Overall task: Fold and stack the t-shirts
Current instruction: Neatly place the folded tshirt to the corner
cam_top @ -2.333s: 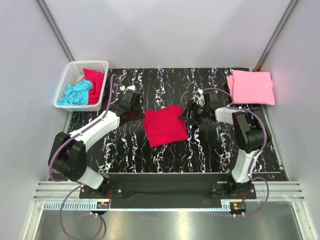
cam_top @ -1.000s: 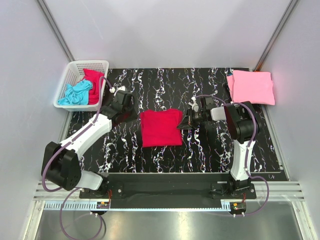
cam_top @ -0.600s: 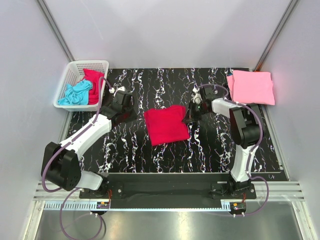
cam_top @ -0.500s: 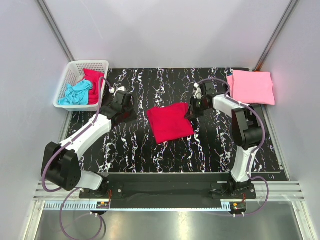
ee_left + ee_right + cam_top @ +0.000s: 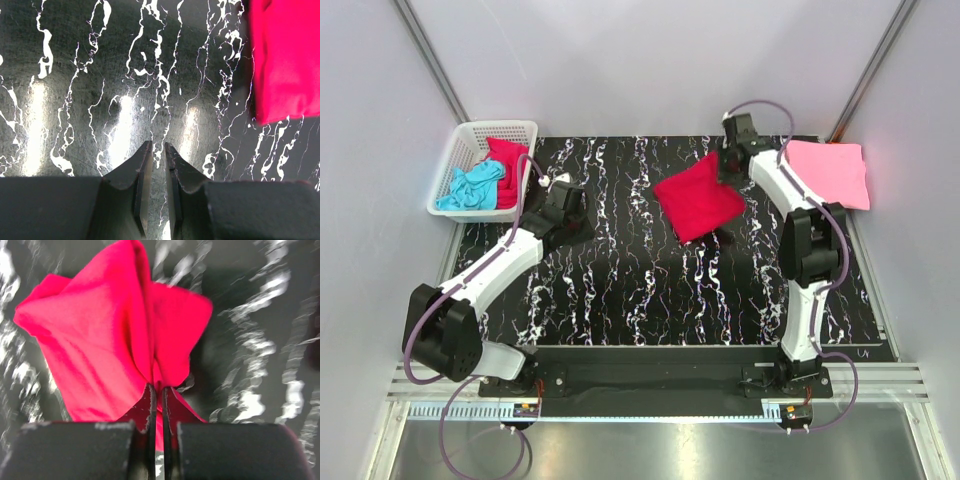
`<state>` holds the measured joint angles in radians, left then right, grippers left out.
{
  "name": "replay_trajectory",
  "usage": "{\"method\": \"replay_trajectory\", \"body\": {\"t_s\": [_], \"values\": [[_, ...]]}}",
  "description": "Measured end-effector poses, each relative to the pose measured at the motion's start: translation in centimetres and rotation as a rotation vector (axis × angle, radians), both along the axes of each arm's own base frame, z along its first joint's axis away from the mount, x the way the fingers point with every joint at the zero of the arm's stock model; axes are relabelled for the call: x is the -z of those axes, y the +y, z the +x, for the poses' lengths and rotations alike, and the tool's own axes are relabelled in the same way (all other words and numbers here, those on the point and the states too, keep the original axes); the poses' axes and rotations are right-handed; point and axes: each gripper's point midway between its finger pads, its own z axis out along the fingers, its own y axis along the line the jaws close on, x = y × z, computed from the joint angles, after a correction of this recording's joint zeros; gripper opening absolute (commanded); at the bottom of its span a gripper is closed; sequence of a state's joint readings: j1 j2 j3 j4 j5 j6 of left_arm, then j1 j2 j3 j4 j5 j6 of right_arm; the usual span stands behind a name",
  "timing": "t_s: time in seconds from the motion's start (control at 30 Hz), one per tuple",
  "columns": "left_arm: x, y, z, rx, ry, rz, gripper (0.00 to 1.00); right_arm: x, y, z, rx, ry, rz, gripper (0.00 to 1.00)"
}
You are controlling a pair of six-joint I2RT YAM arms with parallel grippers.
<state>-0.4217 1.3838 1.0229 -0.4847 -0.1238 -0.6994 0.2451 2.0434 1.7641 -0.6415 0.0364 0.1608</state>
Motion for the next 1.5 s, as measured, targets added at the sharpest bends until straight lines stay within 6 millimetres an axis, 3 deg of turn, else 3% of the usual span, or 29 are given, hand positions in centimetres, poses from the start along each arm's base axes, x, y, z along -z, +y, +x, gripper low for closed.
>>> {"method": "replay_trajectory", "body": {"t_s": [0.13,0.27,0.5,0.67,0.9,1.1,1.3,1.4,1.5], "values": [[0.3,-0.1,-0.3,0.006,0.011,-0.003,0.20,-2.7,-3.6,3.8,0.106,-0.063,-0.084,0.00],[0.9,-0.1,-0.6,0.010,0.026,-0.002,0.20,-4.7,-9.0,6.1,0.230,-0.099,-0.136,0.00],[2.5,0.1,-0.9,0.011,0.068,0.014,0.19,-8.2,-19.8,6.5,0.453,-0.134,-0.201,0.00],[2.8,0.0,-1.0,0.014,0.079,0.016,0.19,-9.4,-25.6,5.3,0.577,-0.140,-0.249,0.00],[3.1,-0.1,-1.0,0.018,0.088,0.013,0.18,-9.4,-28.9,4.1,0.645,-0.122,-0.252,0.00],[3.3,-0.2,-1.0,0.021,0.092,0.012,0.19,-12.1,-30.5,4.5,0.690,-0.187,-0.266,0.00],[3.6,-0.3,-1.0,0.023,0.102,0.013,0.18,-14.4,-33.5,4.3,0.773,-0.248,-0.294,0.00],[4.0,-0.2,-1.0,0.023,0.113,0.018,0.18,-13.6,-34.6,4.2,0.800,-0.234,-0.306,0.00],[4.2,-0.3,-1.1,0.025,0.120,0.019,0.18,-11.1,-34.9,4.7,0.795,-0.192,-0.287,0.03]]}}
